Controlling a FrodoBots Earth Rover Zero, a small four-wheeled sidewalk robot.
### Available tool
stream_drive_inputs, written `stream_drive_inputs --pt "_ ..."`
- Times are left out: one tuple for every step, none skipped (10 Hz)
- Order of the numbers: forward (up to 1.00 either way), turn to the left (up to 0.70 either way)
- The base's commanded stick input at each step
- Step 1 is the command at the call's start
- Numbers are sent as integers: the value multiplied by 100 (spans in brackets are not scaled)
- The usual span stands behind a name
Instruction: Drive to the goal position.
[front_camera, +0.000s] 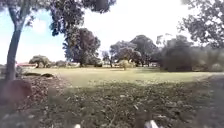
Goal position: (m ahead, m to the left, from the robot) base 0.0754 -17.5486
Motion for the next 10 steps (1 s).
stream_drive_inputs --pt "70 -21" --pt "70 -30" --pt "70 -35" --pt "70 -35" --pt "70 -35" --pt "70 -35" --pt "70 -35" --pt "70 -35" --pt "70 -35" --pt "70 -35"
